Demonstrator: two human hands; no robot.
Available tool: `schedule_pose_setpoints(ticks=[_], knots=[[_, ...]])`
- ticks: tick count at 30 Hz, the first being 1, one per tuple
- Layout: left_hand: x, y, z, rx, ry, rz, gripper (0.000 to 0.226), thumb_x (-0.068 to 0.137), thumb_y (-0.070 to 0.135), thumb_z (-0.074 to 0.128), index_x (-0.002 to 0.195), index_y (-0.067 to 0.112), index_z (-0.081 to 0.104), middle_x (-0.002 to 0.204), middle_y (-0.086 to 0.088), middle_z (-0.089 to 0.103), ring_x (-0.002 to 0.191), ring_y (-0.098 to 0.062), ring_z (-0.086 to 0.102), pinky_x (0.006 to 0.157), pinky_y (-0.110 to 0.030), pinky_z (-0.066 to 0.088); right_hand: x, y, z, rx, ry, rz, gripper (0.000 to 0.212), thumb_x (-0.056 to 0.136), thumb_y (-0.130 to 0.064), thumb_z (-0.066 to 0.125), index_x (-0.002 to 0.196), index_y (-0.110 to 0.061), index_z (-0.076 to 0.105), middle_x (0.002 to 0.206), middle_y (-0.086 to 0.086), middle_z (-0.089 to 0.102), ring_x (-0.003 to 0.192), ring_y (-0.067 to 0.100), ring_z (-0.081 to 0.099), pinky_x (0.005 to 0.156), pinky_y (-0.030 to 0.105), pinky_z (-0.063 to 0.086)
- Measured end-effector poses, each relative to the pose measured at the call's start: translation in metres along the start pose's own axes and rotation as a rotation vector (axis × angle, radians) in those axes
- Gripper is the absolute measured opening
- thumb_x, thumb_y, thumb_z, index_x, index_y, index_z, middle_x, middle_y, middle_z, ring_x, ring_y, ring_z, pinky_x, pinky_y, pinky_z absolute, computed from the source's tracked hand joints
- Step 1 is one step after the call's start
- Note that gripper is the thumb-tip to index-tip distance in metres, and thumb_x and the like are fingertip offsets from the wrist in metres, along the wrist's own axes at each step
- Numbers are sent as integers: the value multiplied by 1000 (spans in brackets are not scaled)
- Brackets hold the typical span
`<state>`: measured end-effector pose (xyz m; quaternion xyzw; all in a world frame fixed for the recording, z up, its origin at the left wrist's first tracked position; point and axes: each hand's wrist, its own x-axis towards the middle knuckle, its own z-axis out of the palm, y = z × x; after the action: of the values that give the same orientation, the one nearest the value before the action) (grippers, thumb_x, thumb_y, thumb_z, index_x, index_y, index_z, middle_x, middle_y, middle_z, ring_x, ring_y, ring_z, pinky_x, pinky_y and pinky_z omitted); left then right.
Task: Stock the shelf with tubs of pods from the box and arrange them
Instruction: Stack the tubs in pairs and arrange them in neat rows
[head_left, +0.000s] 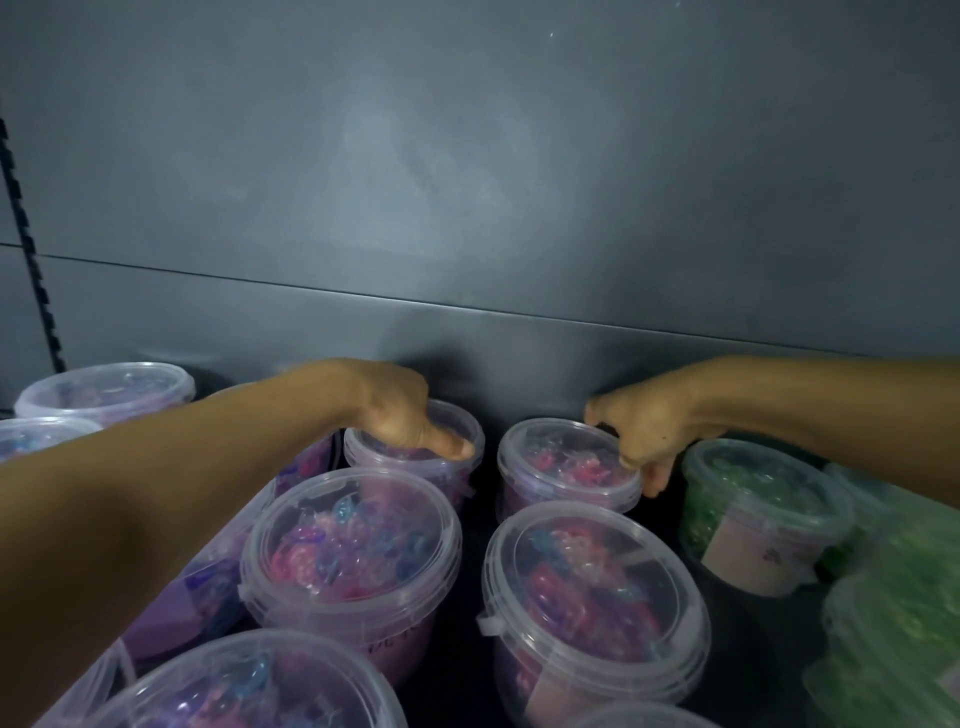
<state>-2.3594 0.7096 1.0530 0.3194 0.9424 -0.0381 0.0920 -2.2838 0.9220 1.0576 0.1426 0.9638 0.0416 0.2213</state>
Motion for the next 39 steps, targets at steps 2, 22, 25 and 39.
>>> schedule_pose_setpoints(ticks=[2, 22, 25, 39], knots=[[-2, 6, 0, 31, 6, -5, 86, 79, 74, 41, 130, 6, 52, 137, -8, 52, 124, -26, 49, 101, -32, 39, -4, -3, -3, -24, 161, -26, 16, 80, -13, 68, 73, -19, 56, 91, 8, 65, 85, 28, 66, 76, 36, 55], [-5, 55, 1, 124, 434, 489, 34, 67, 46, 78, 89, 23, 67, 89, 9, 66, 82, -14, 56, 66, -22, 40, -30, -1, -4, 530, -17, -32, 36, 86, 17, 46, 122, 13, 47, 84, 14, 60, 72, 20, 63, 67, 23, 56], [-10, 61, 4, 90, 430, 494, 31, 70, 46, 77, 89, 23, 67, 77, 12, 56, 74, -11, 49, 62, -22, 35, -30, 0, -6, 534, 6, -43, 40, 86, 15, 49, 125, 7, 45, 86, 11, 58, 73, 18, 61, 70, 22, 54], [-6, 51, 7, -88, 385, 499, 14, 71, 27, 80, 79, 21, 70, 74, 10, 63, 72, -9, 56, 76, -31, 53, -27, -3, -4, 412, -18, -76, 52, 83, 16, 53, 132, -2, 46, 97, 8, 59, 76, 13, 59, 62, 15, 53]])
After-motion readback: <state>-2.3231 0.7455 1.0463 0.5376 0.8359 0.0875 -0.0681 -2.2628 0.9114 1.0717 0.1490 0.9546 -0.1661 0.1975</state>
